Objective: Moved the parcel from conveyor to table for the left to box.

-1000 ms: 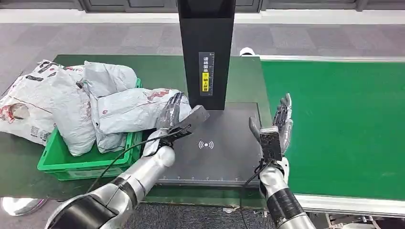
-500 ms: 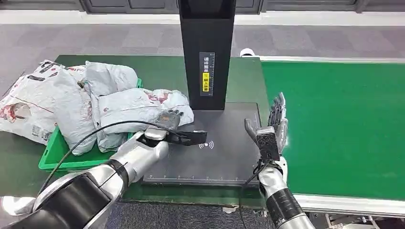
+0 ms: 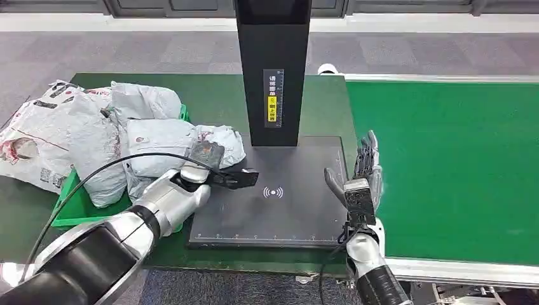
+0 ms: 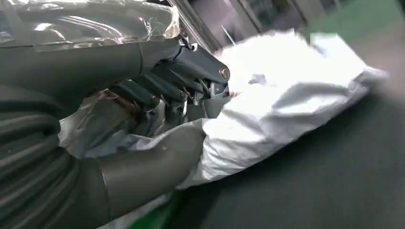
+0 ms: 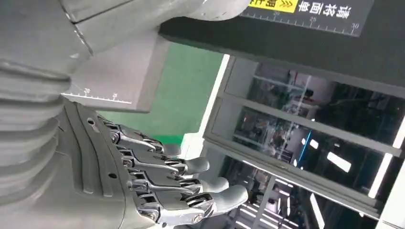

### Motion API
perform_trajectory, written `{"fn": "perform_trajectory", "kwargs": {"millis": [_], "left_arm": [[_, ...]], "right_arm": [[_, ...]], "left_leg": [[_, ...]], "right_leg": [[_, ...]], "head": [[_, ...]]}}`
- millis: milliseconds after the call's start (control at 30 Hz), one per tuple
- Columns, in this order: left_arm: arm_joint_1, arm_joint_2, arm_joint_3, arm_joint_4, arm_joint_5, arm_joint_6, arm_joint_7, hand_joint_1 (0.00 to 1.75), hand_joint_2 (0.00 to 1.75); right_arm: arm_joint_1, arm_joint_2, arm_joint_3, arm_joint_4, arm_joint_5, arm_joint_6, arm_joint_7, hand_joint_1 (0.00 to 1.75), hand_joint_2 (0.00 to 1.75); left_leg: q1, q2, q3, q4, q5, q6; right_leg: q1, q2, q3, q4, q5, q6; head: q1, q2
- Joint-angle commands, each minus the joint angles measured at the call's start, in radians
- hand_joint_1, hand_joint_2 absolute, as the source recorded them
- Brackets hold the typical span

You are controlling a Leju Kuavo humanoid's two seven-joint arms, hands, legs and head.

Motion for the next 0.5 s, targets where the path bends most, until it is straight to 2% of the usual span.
{"fn": "perform_trajectory", "kwargs": {"millis": [33, 133, 200, 267, 367, 433, 500], "left_arm": [[-0.078, -0.013, -0.030, 0.036, -0.015, 0.027, 0.009, 1.75, 1.75], [-0.074, -0.009, -0.027, 0.027, -0.016, 0.053, 0.014, 1.75, 1.75], [-0.089, -0.005, -0.009, 0.018, -0.032, 0.163, 0.038, 1.75, 1.75], [-0.115, 0.014, 0.042, -0.023, -0.055, 0.380, 0.088, 1.75, 1.75], [-0.142, 0.073, 0.135, -0.104, -0.138, 0.546, 0.158, 1.75, 1.75], [-0.133, 0.097, 0.230, -0.153, -0.192, 0.547, 0.124, 1.75, 1.75], [-0.126, 0.097, 0.245, -0.158, -0.202, 0.549, 0.118, 1.75, 1.75]], "right_arm": [[0.017, -0.027, -0.060, -0.051, 0.000, 0.009, 0.009, 0.00, 1.75], [0.016, -0.026, -0.061, -0.052, 0.001, 0.010, 0.011, 0.00, 1.75], [0.033, -0.026, -0.071, -0.076, 0.008, 0.006, 0.016, 0.00, 1.75], [0.061, -0.024, -0.085, -0.117, 0.017, -0.006, 0.027, 0.00, 1.75], [0.075, -0.020, -0.095, -0.145, 0.029, -0.013, 0.046, 0.00, 1.75], [0.073, -0.017, -0.098, -0.143, 0.032, -0.010, 0.050, 0.00, 1.75], [0.071, -0.017, -0.099, -0.140, 0.033, -0.010, 0.051, 0.00, 1.75]], "left_leg": [[0.001, -0.002, -0.002, 0.001, 0.000, 0.000], [0.001, -0.001, -0.002, 0.001, 0.000, 0.000], [0.001, -0.001, -0.002, 0.001, 0.000, 0.000], [0.002, -0.002, -0.003, 0.000, 0.000, 0.000], [0.002, -0.002, -0.006, 0.003, -0.001, -0.001], [0.002, 0.000, -0.006, 0.002, 0.000, -0.001], [0.002, 0.001, -0.005, 0.002, -0.001, -0.001]], "right_leg": [[0.001, -0.002, -0.001, -0.001, 0.000, 0.000], [0.000, -0.001, -0.002, 0.000, 0.000, 0.000], [0.001, -0.001, -0.002, 0.000, 0.000, 0.000], [0.002, -0.002, -0.001, -0.002, 0.000, -0.001], [0.003, -0.001, -0.004, 0.001, 0.000, -0.001], [0.002, 0.000, -0.004, 0.001, 0.000, -0.001], [0.002, 0.002, -0.004, 0.000, 0.000, -0.001]], "head": [[0.000, 0.000], [0.000, 0.000], [0.000, 0.000], [0.000, 0.000], [0.000, 0.000], [0.000, 0.000], [0.000, 0.000]]}}
